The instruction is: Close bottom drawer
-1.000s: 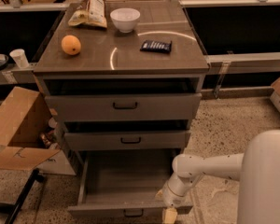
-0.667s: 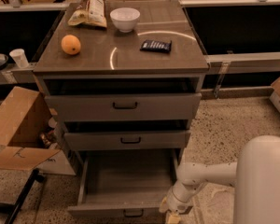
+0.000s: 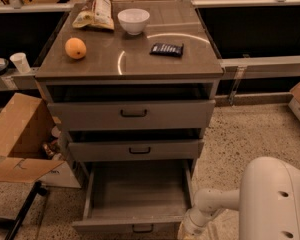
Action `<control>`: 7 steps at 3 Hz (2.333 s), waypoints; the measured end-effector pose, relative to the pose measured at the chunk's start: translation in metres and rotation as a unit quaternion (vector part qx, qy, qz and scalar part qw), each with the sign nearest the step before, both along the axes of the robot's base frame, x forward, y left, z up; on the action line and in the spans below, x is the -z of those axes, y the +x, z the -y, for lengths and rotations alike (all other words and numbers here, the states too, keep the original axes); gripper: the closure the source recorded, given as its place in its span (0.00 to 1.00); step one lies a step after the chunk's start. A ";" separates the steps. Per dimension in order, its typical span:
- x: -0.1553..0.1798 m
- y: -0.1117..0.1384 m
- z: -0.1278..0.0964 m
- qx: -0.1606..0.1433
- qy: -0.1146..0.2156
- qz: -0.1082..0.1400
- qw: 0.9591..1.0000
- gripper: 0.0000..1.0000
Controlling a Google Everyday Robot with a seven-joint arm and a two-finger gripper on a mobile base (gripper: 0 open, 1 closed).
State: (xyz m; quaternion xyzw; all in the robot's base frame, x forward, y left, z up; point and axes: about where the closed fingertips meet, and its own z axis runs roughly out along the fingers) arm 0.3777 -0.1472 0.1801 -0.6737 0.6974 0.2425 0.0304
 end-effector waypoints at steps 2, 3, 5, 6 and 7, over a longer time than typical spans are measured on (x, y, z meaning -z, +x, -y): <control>0.044 0.028 0.003 0.017 -0.006 0.051 0.999 1.00; 0.044 0.028 0.003 0.017 -0.006 0.051 0.999 0.73; 0.044 0.028 0.003 0.017 -0.006 0.051 0.999 0.19; 0.044 0.028 0.003 0.017 -0.006 0.051 0.999 0.00; 0.037 0.054 -0.003 0.008 0.003 0.082 0.997 0.00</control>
Offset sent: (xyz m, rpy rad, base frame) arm 0.0689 0.0004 -0.0627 -0.0095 -0.2103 -0.0739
